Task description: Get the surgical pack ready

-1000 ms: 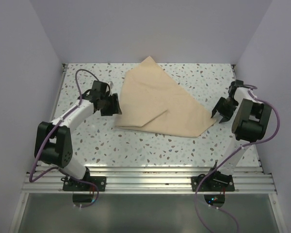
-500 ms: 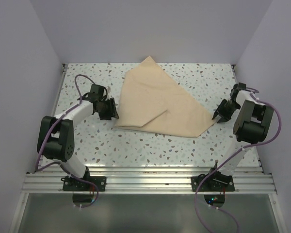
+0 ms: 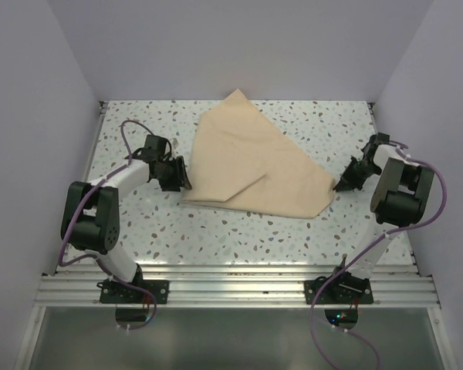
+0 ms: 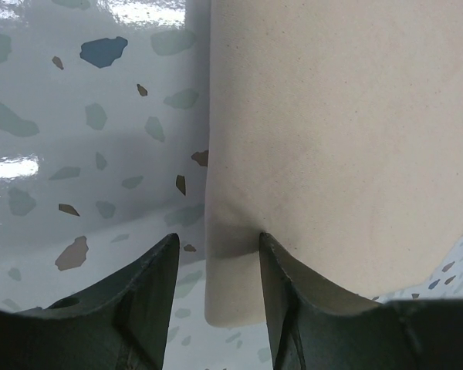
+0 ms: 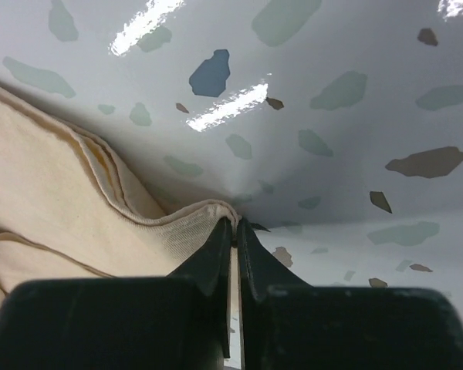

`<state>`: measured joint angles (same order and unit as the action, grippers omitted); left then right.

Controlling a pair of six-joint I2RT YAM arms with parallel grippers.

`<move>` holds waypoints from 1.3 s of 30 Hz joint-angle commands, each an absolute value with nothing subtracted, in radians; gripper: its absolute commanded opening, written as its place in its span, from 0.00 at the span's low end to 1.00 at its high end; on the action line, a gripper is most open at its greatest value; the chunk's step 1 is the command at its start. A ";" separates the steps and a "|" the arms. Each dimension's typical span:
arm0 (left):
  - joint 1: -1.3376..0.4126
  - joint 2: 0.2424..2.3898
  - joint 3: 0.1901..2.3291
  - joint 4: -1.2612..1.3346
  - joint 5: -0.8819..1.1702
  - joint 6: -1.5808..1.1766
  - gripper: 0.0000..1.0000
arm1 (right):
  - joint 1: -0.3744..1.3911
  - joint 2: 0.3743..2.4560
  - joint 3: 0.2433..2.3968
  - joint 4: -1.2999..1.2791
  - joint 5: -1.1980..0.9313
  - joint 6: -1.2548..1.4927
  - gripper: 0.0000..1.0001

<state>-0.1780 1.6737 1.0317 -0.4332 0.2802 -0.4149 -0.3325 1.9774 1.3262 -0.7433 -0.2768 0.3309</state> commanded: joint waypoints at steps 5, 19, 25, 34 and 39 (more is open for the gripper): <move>-0.172 1.680 0.999 -0.379 0.324 -0.405 0.49 | -0.224 1.896 1.418 -0.771 -0.258 0.319 0.00; -0.173 1.649 0.991 -0.367 0.324 -0.431 0.50 | 0.314 1.966 1.994 -0.936 -0.288 0.469 0.00; -0.175 1.674 0.991 -0.361 0.337 -0.448 0.50 | 0.475 2.092 2.198 -0.890 -0.272 0.505 0.00; -0.193 1.693 0.997 -0.345 0.341 -0.474 0.50 | 0.587 2.264 2.405 -0.804 -0.299 0.555 0.00; -0.195 1.700 1.006 -0.350 0.331 -0.469 0.50 | 0.618 2.287 2.388 -0.726 -0.292 0.592 0.00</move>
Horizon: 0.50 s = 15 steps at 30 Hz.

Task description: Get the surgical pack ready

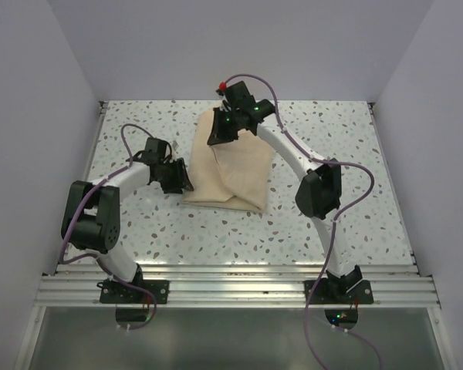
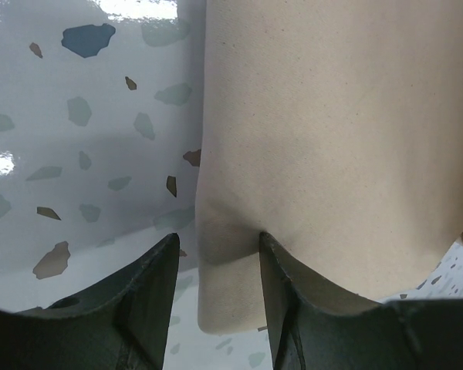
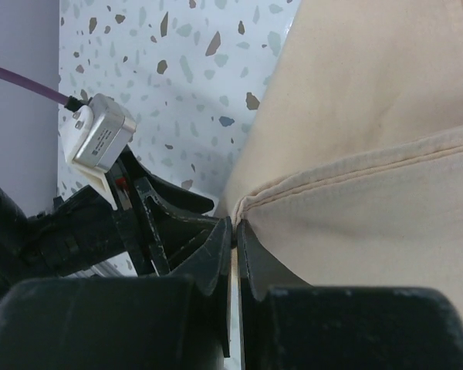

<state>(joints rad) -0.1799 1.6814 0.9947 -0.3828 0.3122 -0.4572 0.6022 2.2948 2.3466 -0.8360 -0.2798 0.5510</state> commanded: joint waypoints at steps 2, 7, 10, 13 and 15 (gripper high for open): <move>-0.196 1.704 1.008 -0.351 0.333 -0.469 0.50 | 0.626 2.289 2.388 -0.703 -0.290 0.603 0.00; -0.198 1.706 1.009 -0.353 0.328 -0.468 0.50 | 0.640 2.315 2.395 -0.683 -0.298 0.626 0.00; -0.199 1.713 1.011 -0.351 0.331 -0.468 0.50 | 0.658 2.330 2.404 -0.652 -0.305 0.655 0.00; -0.199 1.717 1.014 -0.353 0.331 -0.465 0.50 | 0.672 2.359 2.410 -0.638 -0.321 0.672 0.00; -0.199 1.717 1.012 -0.351 0.331 -0.463 0.50 | 0.680 2.375 2.402 -0.640 -0.322 0.669 0.00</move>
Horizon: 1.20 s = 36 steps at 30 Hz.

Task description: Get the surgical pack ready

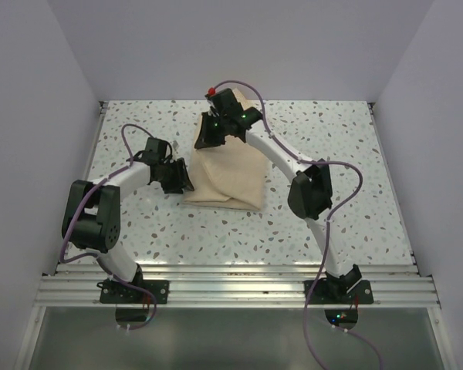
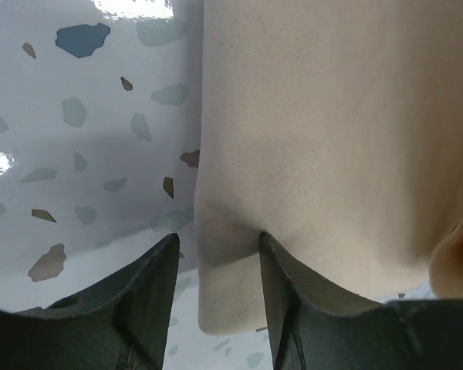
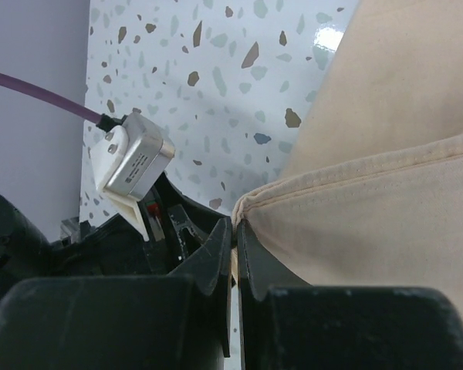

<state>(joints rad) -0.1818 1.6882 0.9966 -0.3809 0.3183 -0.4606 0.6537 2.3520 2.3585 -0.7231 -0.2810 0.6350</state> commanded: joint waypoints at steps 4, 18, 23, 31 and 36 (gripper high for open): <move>-0.199 1.717 1.011 -0.350 0.330 -0.463 0.50 | 0.693 2.405 2.376 -0.630 -0.334 0.664 0.00; -0.198 1.665 1.022 -0.411 0.221 -0.460 0.57 | 0.713 2.483 2.345 -0.611 -0.336 0.650 0.00; -0.192 1.560 1.031 -0.460 0.144 -0.462 0.60 | 0.713 2.507 2.341 -0.612 -0.324 0.641 0.00; -0.184 1.514 1.130 -0.531 0.087 -0.442 0.60 | 0.715 2.528 2.327 -0.647 -0.307 0.640 0.20; -0.181 1.574 1.207 -0.529 0.167 -0.436 0.59 | 0.700 2.493 2.391 -0.719 -0.308 0.611 0.52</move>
<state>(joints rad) -0.1890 1.5459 1.1442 -0.5224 0.1295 -0.4553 0.7067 2.5324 2.3310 -0.6743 -0.3065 0.6395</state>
